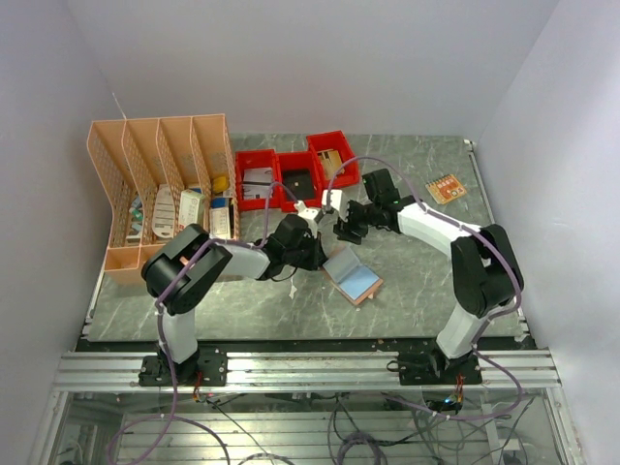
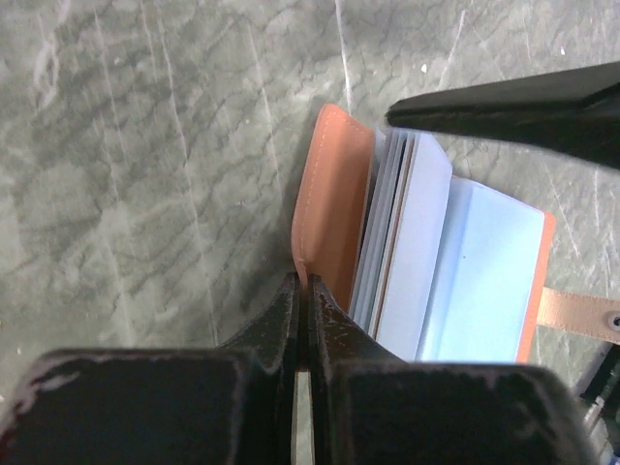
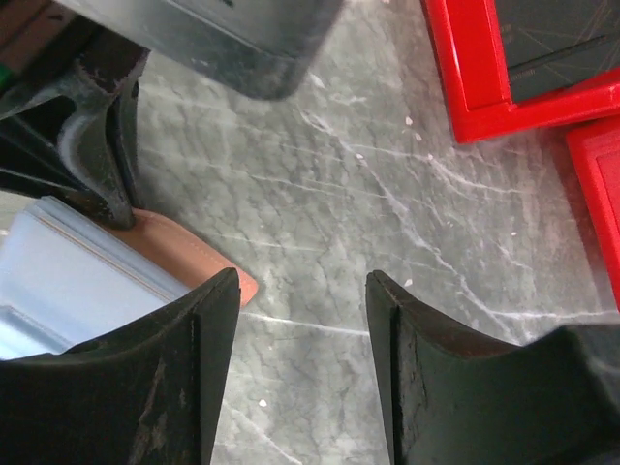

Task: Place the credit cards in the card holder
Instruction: Turn over the card slot in the card holder.

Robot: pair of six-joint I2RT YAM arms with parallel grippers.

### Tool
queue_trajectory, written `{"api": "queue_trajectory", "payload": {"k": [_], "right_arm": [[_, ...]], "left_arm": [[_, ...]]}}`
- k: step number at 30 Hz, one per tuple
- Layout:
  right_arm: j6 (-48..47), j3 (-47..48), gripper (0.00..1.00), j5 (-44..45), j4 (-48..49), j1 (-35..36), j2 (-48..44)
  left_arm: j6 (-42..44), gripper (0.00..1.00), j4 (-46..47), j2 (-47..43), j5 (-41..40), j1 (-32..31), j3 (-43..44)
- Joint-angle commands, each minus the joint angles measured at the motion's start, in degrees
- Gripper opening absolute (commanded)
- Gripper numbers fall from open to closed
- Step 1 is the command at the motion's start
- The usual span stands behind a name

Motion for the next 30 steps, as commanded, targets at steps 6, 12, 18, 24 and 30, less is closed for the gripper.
{"api": "queue_trajectory", "payload": {"k": [6, 12, 18, 24, 30], "right_arm": [[-16.1, 5.2, 0.50, -24.4, -32.8, -5.0, -6.9], [-34.6, -3.1, 0.18, -29.1, -47.3, -1.7, -8.2], [-21.7, -11.4, 0.00, -17.4, -29.9, 8.8, -11.1], [-13.9, -13.4, 0.00, -8.1, -22.1, 10.0, -10.5], [-5.1, -16.3, 0.00, 4.5, -12.2, 8.4, -11.8]], "left_arm": [[-10.6, 0.07, 1.8, -4.4, -1.1, -0.3, -6.3], [-20.7, 0.07, 9.5, -4.9, -4.8, -0.4, -11.3], [-32.5, 0.07, 18.8, -5.6, -13.3, -1.3, -16.0], [-39.6, 0.07, 19.5, -6.6, -22.7, -4.3, -16.4], [-45.8, 0.07, 19.6, -6.1, -30.5, -9.1, -15.3]]}}
